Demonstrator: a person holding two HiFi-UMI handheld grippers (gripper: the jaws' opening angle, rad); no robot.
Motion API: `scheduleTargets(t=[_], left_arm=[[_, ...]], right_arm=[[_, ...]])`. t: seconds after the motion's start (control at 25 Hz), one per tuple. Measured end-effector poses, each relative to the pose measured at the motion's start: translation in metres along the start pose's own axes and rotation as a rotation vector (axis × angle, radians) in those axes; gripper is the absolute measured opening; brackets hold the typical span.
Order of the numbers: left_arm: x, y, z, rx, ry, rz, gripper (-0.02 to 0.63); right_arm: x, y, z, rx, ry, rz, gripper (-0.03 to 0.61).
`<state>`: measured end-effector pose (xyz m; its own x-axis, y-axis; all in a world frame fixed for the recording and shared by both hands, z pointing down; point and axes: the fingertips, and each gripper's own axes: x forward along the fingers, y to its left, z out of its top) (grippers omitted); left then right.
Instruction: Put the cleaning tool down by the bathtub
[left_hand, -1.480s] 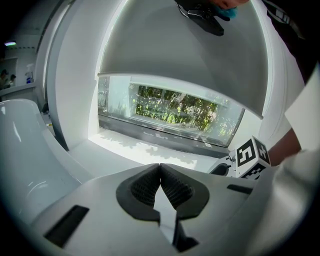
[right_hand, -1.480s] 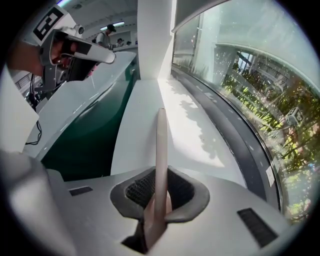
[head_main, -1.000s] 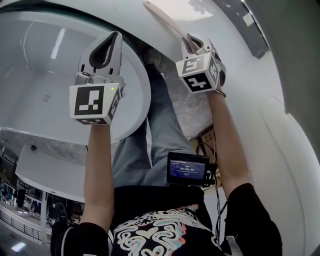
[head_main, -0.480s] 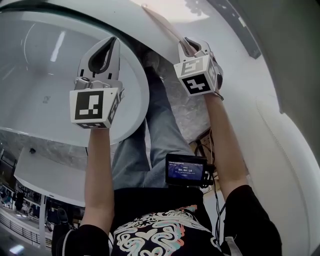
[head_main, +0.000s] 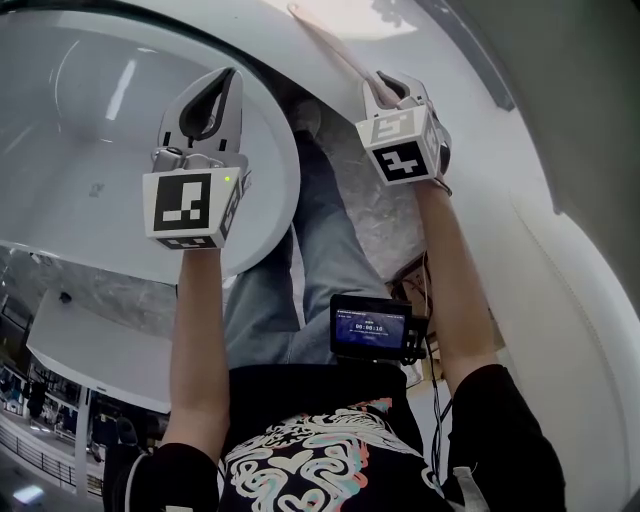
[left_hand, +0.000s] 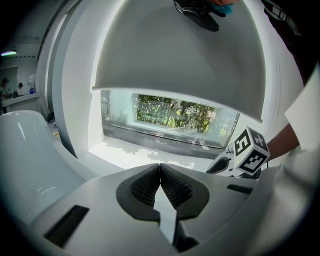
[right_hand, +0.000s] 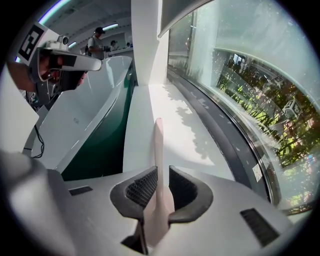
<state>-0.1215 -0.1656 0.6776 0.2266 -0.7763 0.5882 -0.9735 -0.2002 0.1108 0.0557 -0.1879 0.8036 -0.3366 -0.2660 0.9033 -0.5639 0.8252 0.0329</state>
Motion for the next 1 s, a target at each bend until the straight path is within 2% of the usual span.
scheduleTargets(t=[0.48,0.68,1.0], left_arm=[[-0.035,0.008,0.040,0.014,-0.055,-0.002,0.017],[-0.054,0.012,0.062,0.020,-0.086,-0.008,0.017],[-0.090,0.023,0.099,0.045,-0.144,-0.016,0.017]], right_arm=[[-0.056,-0.016,0.026,0.089,-0.060,-0.112,0.071],[-0.091,-0.018,0.056,0.110,-0.181,-0.162,0.069],[-0.148,0.000,0.101,0.123,-0.304,-0.198,0.028]])
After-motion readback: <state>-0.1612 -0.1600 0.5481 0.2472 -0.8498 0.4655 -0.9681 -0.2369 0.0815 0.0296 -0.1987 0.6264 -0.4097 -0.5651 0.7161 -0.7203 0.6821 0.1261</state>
